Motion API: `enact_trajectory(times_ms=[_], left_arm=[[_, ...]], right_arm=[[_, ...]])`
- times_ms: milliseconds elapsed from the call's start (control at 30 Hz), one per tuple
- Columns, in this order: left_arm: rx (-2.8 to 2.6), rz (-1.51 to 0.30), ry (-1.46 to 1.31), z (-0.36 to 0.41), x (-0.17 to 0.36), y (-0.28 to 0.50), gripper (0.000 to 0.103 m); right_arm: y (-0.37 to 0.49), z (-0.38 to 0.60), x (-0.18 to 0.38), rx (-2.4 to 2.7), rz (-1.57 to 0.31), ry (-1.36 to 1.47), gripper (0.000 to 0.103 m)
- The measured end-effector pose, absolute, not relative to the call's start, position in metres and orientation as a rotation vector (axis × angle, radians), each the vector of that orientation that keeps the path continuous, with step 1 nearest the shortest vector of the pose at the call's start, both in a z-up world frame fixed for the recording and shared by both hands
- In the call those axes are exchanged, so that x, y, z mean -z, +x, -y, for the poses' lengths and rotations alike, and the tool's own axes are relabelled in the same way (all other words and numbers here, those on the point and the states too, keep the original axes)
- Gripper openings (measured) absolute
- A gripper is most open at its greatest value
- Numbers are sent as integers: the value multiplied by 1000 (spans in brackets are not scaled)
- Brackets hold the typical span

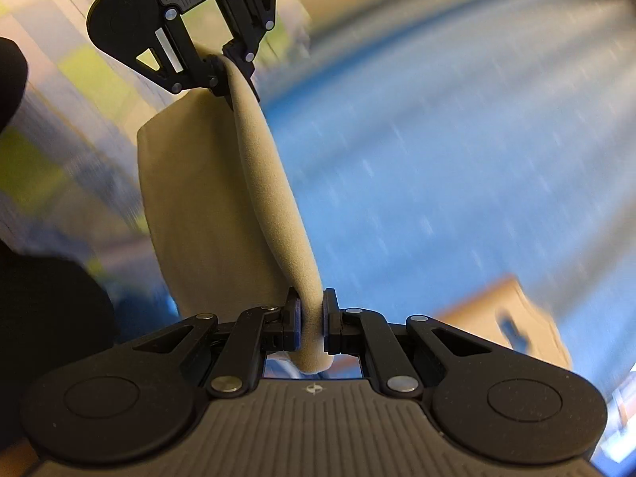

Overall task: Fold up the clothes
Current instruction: 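Lift the folded garment with both grippers and carry it to the chair, then lower the garment onto the folded clothes stack and open both grippers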

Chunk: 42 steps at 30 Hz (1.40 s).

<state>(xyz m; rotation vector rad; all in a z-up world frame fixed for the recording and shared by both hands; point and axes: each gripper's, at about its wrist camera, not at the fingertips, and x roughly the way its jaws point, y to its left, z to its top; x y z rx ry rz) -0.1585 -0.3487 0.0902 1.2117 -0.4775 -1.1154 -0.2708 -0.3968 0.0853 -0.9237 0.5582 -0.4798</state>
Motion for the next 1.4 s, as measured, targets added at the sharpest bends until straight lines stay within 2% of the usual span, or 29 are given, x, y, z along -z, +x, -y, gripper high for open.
enact_trajectory(times_ms=[267, 467, 533, 733, 833, 933, 967, 1133, 1167, 1200, 1400], left_arm=[[1341, 570, 1186, 481, -81, -192, 5], [1349, 683, 1132, 561, -87, -203, 5], [1355, 698, 1110, 578, -86, -209, 5], [1512, 579, 1339, 570, 25, -221, 7], [1535, 560, 1403, 566, 57, -223, 8], [1528, 517, 1370, 563, 53, -216, 10], [1525, 504, 1360, 561, 50, -212, 14], [1502, 525, 1377, 554, 54, -203, 16], [1495, 527, 1385, 556, 56, -203, 14], [1489, 527, 1382, 557, 58, -202, 6], [1479, 556, 1294, 530, 32, -196, 3]], right_arm=[[-305, 496, -75, 662, -710, -871, 6], [-315, 566, -85, 845, -650, -923, 7], [-320, 571, -72, 849, -660, -879, 8], [-333, 562, 33, 700, -888, -748, 7], [-339, 552, 59, 661, -942, -753, 8], [-350, 546, 59, 674, -938, -766, 15], [-355, 544, 59, 679, -937, -772, 17], [-355, 547, 61, 660, -960, -802, 17], [-351, 552, 61, 654, -966, -797, 13], [-347, 556, 59, 651, -969, -792, 8], [-353, 539, 31, 683, -894, -768, 6]])
